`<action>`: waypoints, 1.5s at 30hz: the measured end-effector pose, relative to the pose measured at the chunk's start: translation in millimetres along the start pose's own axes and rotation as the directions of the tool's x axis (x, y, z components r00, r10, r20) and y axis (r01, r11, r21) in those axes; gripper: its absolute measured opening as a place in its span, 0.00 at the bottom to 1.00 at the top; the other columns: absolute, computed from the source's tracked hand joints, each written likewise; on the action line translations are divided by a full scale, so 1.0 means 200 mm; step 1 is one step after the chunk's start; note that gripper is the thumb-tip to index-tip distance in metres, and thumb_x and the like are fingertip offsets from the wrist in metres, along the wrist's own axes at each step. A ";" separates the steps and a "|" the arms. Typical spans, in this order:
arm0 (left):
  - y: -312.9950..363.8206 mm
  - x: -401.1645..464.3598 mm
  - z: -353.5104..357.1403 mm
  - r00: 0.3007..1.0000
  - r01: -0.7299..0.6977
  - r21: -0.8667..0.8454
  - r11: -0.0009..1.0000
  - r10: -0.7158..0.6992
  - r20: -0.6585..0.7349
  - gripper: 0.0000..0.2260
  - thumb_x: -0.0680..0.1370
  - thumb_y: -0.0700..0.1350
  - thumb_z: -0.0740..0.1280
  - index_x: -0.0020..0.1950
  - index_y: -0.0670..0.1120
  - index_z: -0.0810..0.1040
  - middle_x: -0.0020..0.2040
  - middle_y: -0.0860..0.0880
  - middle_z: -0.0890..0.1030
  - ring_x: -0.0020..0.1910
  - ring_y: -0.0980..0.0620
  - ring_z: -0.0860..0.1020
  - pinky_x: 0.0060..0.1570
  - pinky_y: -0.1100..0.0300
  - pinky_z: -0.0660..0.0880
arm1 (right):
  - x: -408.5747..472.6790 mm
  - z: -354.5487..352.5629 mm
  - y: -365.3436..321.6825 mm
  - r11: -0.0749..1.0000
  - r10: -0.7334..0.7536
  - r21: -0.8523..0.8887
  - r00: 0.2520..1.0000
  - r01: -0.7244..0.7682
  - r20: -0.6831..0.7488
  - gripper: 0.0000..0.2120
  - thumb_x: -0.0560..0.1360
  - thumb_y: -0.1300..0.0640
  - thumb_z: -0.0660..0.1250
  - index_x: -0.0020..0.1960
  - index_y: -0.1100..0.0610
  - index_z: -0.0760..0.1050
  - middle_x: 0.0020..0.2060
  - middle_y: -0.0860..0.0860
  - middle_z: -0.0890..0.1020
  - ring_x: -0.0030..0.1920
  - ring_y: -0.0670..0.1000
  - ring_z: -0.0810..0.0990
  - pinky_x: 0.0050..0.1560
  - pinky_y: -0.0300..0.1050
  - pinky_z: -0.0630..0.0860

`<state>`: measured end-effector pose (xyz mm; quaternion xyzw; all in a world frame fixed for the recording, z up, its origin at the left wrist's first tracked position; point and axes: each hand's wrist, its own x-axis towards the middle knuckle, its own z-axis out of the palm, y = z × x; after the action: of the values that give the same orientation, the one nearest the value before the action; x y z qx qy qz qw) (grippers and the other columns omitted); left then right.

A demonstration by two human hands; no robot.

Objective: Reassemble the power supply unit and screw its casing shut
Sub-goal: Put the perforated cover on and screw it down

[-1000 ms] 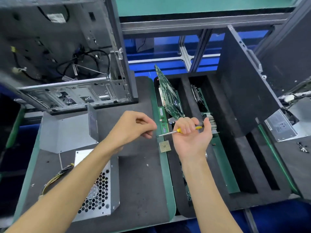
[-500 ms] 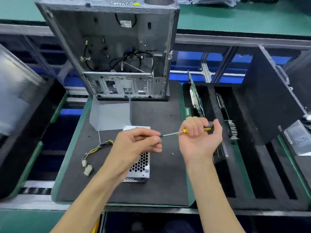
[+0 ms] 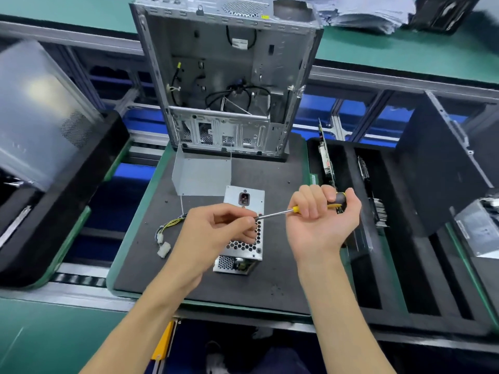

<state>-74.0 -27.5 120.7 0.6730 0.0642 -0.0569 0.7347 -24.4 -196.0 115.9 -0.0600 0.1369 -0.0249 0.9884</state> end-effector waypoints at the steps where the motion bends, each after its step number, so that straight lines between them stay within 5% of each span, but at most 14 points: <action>1: 0.00 -0.01 -0.01 1.000 -0.001 -0.014 1.000 0.001 0.010 0.04 0.77 0.33 0.71 0.48 0.38 0.86 0.39 0.38 0.85 0.37 0.44 0.85 0.40 0.62 0.81 | -0.01 0.01 0.01 1.000 -0.003 -0.014 1.000 0.003 0.003 0.19 0.80 0.46 0.58 0.33 0.54 0.64 0.26 0.47 0.57 0.25 0.47 0.55 0.22 0.40 0.57; 11: -0.06 -0.03 -0.06 0.995 -0.100 0.073 0.992 0.102 -0.019 0.05 0.77 0.33 0.72 0.47 0.42 0.85 0.38 0.42 0.86 0.37 0.45 0.86 0.40 0.63 0.81 | -0.07 0.02 0.07 0.995 -0.014 -0.094 1.000 0.016 0.025 0.19 0.80 0.46 0.58 0.34 0.54 0.63 0.26 0.47 0.56 0.25 0.48 0.54 0.22 0.41 0.56; 25: -0.11 -0.02 -0.15 0.999 -0.039 -0.024 0.999 0.040 0.037 0.06 0.81 0.39 0.68 0.54 0.40 0.83 0.41 0.40 0.86 0.40 0.43 0.86 0.41 0.59 0.82 | -0.06 0.01 0.17 0.994 0.040 -0.100 0.998 -0.034 0.055 0.20 0.80 0.45 0.60 0.33 0.54 0.64 0.25 0.47 0.57 0.25 0.47 0.55 0.22 0.40 0.57; 31: -0.25 -0.01 -0.26 0.986 0.041 0.065 0.997 -0.030 -0.163 0.04 0.80 0.43 0.69 0.49 0.47 0.84 0.38 0.46 0.85 0.36 0.50 0.83 0.36 0.62 0.80 | -0.06 0.04 0.17 0.976 0.011 -0.216 0.994 0.013 0.113 0.22 0.81 0.42 0.59 0.34 0.54 0.63 0.25 0.47 0.57 0.25 0.48 0.54 0.23 0.41 0.55; 33: -0.32 -0.02 -0.29 0.979 0.116 0.082 0.990 -0.100 -0.180 0.03 0.78 0.45 0.72 0.51 0.48 0.83 0.41 0.50 0.86 0.40 0.52 0.84 0.39 0.61 0.81 | -0.06 0.05 0.18 0.948 0.006 -0.317 0.987 0.045 0.159 0.24 0.82 0.39 0.56 0.34 0.54 0.63 0.25 0.48 0.56 0.26 0.48 0.53 0.24 0.42 0.54; 38: -0.45 -0.05 -0.29 0.949 0.314 0.007 0.950 -0.313 -0.029 0.20 0.70 0.53 0.76 0.60 0.49 0.81 0.51 0.48 0.87 0.50 0.52 0.86 0.56 0.52 0.81 | -0.09 0.04 0.23 0.854 0.062 -0.510 0.955 0.100 0.290 0.24 0.82 0.41 0.52 0.34 0.54 0.62 0.24 0.48 0.57 0.25 0.47 0.53 0.24 0.42 0.52; 45: -0.45 -0.04 -0.26 0.949 0.314 -0.156 0.936 -0.312 0.039 0.18 0.76 0.41 0.75 0.65 0.40 0.79 0.54 0.43 0.87 0.55 0.46 0.85 0.59 0.54 0.80 | -0.10 0.00 0.31 0.744 0.128 -0.647 0.915 0.167 0.383 0.22 0.81 0.44 0.53 0.33 0.54 0.64 0.23 0.48 0.59 0.24 0.48 0.52 0.25 0.42 0.51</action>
<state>-98.4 16.4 28.6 0.5925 0.1698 -0.1725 0.7683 -42.4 -133.2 112.8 -0.4146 -0.0708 0.0281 0.9068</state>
